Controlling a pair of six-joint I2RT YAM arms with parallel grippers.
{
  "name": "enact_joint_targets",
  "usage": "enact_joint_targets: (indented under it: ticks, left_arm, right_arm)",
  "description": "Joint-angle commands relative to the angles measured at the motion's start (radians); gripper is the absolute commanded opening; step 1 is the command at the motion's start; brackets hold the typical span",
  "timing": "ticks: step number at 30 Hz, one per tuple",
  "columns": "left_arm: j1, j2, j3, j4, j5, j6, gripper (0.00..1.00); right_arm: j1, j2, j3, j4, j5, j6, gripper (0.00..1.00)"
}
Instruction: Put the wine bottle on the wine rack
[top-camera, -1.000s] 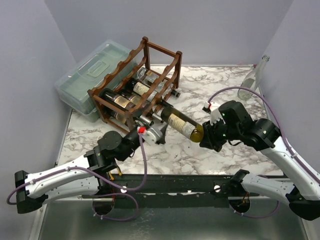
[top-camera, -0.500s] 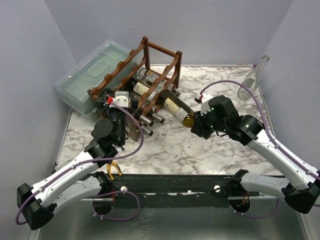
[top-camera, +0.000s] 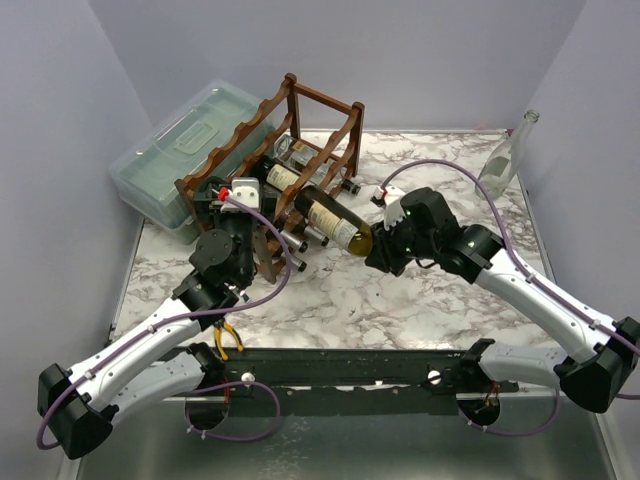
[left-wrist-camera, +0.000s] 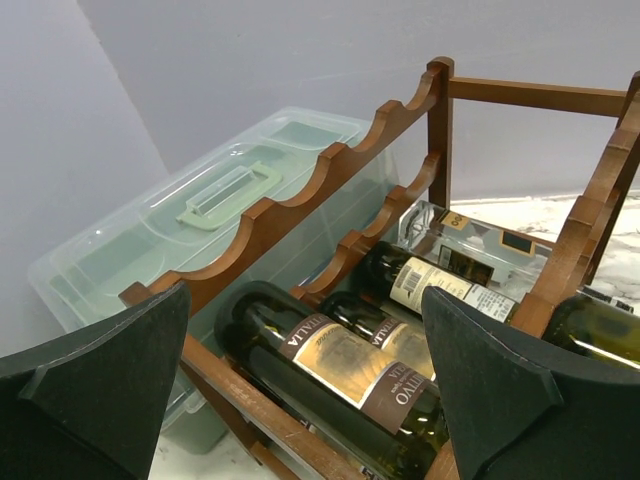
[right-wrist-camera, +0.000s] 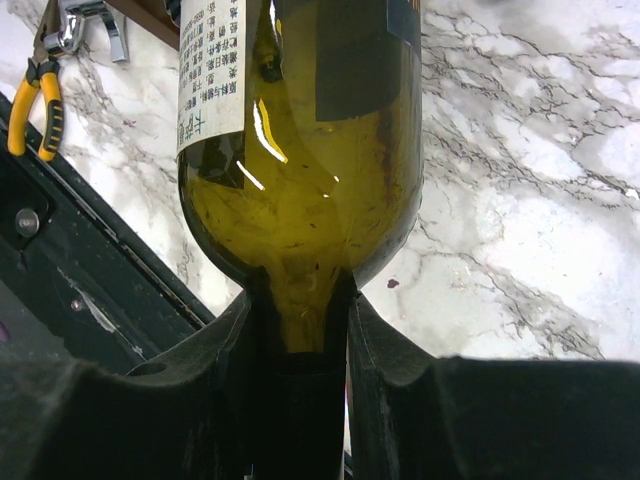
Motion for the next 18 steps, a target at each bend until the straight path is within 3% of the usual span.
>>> enact_joint_targets:
  ticks: [1, 18]
  left_arm:
    - [0.004, -0.015, 0.017, 0.002, 0.039, -0.017, 0.99]
    - [0.006, -0.054, 0.012, 0.000, 0.046, -0.023, 0.98]
  right_arm:
    - [0.001, 0.005, 0.015, 0.197, -0.055, -0.024, 0.01]
    - [0.001, 0.219, 0.060, 0.396, -0.110, -0.091, 0.01]
